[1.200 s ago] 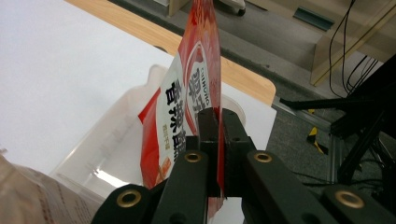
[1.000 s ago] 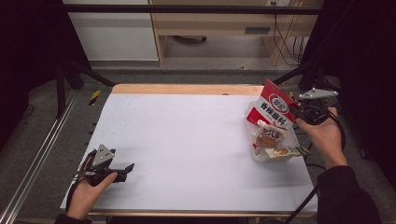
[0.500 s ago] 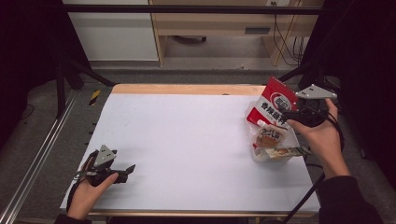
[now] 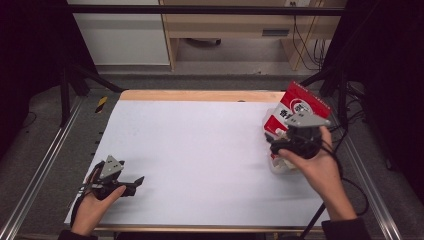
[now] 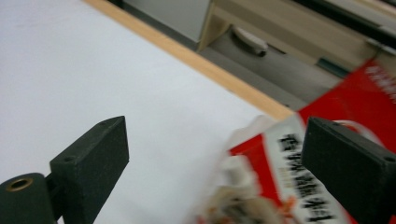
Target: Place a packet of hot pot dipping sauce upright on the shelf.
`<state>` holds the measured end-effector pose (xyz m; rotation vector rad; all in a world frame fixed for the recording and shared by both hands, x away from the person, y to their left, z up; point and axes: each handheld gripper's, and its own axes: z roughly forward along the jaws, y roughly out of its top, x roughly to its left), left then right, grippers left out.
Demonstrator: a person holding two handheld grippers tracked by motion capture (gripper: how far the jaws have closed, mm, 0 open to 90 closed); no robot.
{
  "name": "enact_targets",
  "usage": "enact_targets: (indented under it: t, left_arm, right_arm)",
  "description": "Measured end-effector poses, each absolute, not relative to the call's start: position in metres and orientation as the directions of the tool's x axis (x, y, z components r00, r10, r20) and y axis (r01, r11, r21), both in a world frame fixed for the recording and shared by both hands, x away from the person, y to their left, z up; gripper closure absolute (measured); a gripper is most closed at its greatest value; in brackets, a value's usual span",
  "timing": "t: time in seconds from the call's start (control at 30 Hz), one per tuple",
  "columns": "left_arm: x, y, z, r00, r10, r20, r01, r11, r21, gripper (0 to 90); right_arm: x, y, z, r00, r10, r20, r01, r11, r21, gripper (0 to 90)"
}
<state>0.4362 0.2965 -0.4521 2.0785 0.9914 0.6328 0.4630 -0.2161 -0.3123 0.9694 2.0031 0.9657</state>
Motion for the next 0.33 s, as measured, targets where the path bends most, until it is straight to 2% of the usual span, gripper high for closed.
enact_targets:
  t: [0.17, 0.33]
  left_arm:
    - [0.436, 0.297, -0.452, 0.583, 0.805, 0.115, 0.447, -0.435, 0.782, 8.5]
    - [0.437, 0.296, -0.453, 0.59, 0.799, 0.114, 0.448, -0.442, 0.777, 7.6]
  right_arm:
    - [0.445, -0.181, -0.345, -0.547, 0.809, -0.216, 0.327, 0.444, 0.834, 7.9]
    - [0.438, -0.149, -0.395, -0.618, 0.774, -0.137, 0.362, 0.435, 0.825, 7.6]
